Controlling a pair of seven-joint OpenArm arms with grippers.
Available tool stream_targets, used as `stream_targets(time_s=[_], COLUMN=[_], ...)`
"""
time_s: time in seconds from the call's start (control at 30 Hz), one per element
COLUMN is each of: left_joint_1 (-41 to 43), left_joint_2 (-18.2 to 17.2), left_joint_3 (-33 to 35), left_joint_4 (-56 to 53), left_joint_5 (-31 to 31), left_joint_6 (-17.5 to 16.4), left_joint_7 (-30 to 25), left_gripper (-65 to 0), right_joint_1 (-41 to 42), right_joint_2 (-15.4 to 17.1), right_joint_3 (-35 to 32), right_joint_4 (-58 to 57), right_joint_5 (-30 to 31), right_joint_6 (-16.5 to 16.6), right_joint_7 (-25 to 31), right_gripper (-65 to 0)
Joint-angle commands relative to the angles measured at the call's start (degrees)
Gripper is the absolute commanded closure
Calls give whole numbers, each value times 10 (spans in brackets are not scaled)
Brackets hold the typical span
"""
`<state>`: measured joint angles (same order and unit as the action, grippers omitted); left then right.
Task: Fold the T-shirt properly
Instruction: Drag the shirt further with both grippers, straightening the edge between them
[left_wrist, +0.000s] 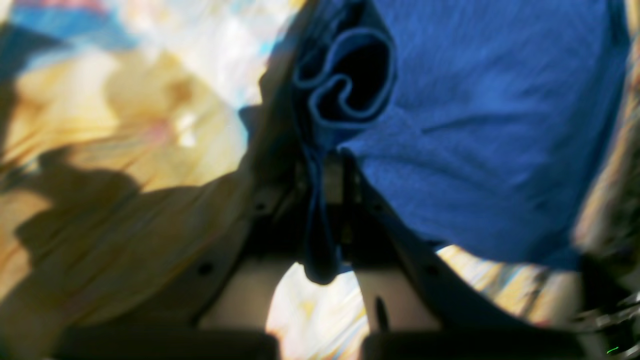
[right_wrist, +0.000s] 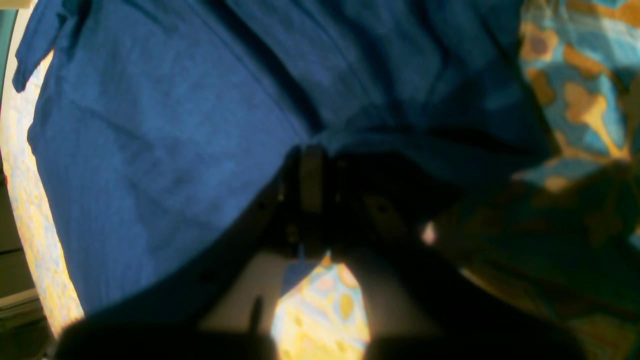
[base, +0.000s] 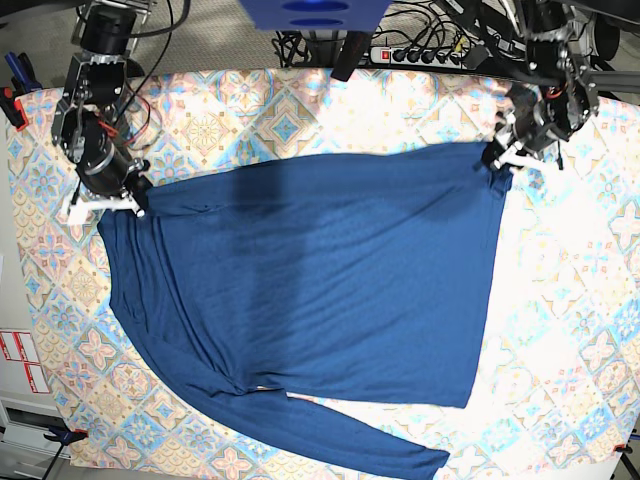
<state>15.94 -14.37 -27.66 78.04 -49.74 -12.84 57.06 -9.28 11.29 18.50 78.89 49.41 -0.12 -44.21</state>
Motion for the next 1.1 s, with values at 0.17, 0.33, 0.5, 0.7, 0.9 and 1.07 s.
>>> stream_targets(time_s=[0.17,0.33,0.5,0.7,0.9,1.07], left_joint_1=[59,86,66,-2,-74,-149], left_joint_2=[-35,-50,-48,-41,-30,-30], left_joint_3=[-4,-10,-46,-46,-46,-46], left_joint_4=[77,97,96,95,71,-23], left_joint_5=[-3,-26,-71,-72,-69,-69], left_joint_6=[-7,-7,-7,-2,-1,-1], left_joint_7=[-3,-3,-3,-3,-3,-3], left_gripper=[0,0,0,0,0,0], right_joint_1=[-33,-64,-56,18,77,120], right_joint_2=[8,8,8,8,8,8], right_joint_3=[5,5,6,2,2,2], right_joint_4=[19,60,67,60,7,-47], right_joint_5=[3,3,2,1,1,0], right_joint_6=[4,4,4,4,4,4], right_joint_7=[6,9,10,10,7,11], right_gripper=[-1,-1,-1,-2,-2,-2])
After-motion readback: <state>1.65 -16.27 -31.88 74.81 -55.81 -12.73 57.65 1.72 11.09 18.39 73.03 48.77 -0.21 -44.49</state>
